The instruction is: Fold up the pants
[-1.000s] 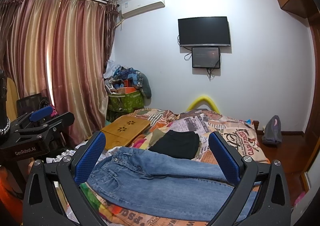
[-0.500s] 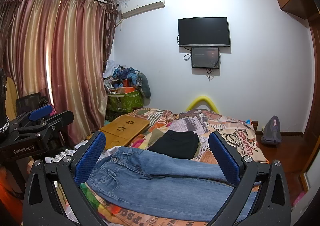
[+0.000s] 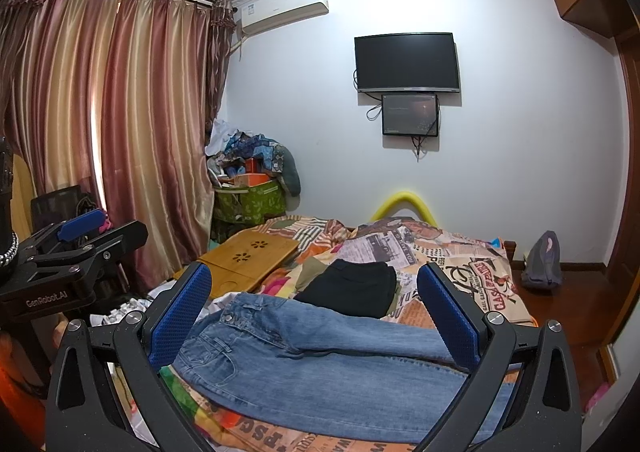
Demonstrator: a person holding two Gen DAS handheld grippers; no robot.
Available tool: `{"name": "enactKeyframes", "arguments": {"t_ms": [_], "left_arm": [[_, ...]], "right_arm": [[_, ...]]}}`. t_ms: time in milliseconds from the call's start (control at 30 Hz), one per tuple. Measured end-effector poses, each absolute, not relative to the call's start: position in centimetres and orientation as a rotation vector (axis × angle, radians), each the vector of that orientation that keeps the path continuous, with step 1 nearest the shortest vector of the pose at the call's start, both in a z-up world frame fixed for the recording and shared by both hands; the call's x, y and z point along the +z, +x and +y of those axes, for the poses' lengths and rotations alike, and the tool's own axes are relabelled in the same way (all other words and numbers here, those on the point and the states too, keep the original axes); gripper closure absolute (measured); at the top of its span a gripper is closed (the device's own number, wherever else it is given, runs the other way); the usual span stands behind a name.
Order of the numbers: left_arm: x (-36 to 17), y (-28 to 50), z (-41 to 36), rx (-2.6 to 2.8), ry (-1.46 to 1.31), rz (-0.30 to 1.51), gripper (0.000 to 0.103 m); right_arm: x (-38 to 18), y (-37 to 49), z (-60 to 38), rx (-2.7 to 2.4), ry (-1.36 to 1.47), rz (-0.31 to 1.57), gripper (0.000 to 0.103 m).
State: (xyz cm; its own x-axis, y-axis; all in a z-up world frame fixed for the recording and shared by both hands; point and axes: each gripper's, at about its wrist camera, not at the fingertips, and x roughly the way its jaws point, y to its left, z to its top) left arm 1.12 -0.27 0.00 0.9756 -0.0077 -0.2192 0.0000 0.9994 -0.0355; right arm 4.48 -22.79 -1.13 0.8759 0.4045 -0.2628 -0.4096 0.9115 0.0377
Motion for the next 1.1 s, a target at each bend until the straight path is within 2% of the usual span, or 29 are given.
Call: {"name": "enactKeyframes", "arguments": {"t_ms": [567, 933, 1100], "left_arm": [[-1.1, 2.7, 0.3, 0.009, -0.046, 0.239, 0.0], [-4.6, 10.1, 5.1, 0.115, -0.006, 0.356, 0.0], [-7.2, 15.7, 8.6, 0.088, -0.038, 0.474, 0.0]], "right_arm": [[-1.9, 5.3, -22.9, 0.411, -0.023, 0.293, 0.001], [-6.4, 10.7, -26.0, 0.307, -0.054, 0.429, 0.001], [-8.3, 13.3, -27.1, 0.235, -0.117, 0.489, 0.001]]}}
